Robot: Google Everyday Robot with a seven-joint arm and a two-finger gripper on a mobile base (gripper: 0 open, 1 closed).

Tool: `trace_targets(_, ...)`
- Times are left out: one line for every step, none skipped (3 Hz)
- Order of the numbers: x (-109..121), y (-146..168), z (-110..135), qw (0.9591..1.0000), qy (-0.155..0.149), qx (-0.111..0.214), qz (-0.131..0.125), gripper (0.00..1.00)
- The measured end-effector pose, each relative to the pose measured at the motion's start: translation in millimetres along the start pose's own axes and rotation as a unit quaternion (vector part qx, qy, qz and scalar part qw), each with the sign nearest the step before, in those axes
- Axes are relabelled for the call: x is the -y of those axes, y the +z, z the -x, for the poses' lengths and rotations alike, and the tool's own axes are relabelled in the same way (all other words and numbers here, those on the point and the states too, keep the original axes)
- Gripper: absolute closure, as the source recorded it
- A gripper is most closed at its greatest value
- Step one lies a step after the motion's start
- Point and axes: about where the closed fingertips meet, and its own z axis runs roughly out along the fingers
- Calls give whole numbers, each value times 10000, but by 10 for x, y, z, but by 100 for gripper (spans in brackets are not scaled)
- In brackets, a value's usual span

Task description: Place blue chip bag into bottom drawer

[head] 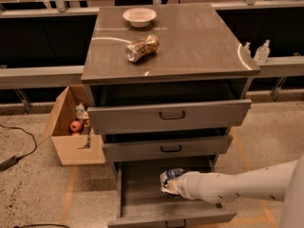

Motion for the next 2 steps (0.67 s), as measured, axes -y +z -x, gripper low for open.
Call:
trace_targets(65,336,-179,9999,87,-102,-61,100)
trace_targets(238,743,-427,9992,304,-203,-133,100)
